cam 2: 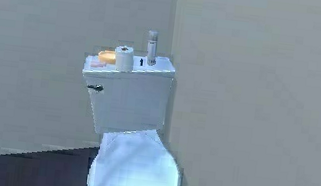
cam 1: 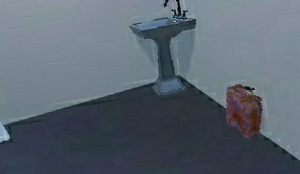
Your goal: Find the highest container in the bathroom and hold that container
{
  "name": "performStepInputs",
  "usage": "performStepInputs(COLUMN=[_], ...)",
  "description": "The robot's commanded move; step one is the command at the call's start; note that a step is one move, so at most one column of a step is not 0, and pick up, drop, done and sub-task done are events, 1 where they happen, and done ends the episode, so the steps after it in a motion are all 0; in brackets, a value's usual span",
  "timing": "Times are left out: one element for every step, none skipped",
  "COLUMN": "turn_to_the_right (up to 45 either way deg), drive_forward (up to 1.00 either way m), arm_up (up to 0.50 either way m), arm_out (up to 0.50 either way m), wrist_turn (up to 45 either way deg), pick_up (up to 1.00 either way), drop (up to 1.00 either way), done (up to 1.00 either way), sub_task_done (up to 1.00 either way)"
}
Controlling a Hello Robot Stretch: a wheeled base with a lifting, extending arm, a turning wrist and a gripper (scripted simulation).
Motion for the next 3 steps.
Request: performStepInputs(turn_to_the_right=[0.0,9.0,0.0], drive_forward=[0.25,0.0,0.4], arm_up=[0.0,0.0,0.0], arm_out=[0.0,0.0,0.0], wrist_turn=[0.0,0.0,0.0], pick_up=[0.0,0.0,0.0], drop=[0.0,0.0,0.0], done=[0.0,0.0,0.0], sub_task_done=[0.0,0.0,0.0])
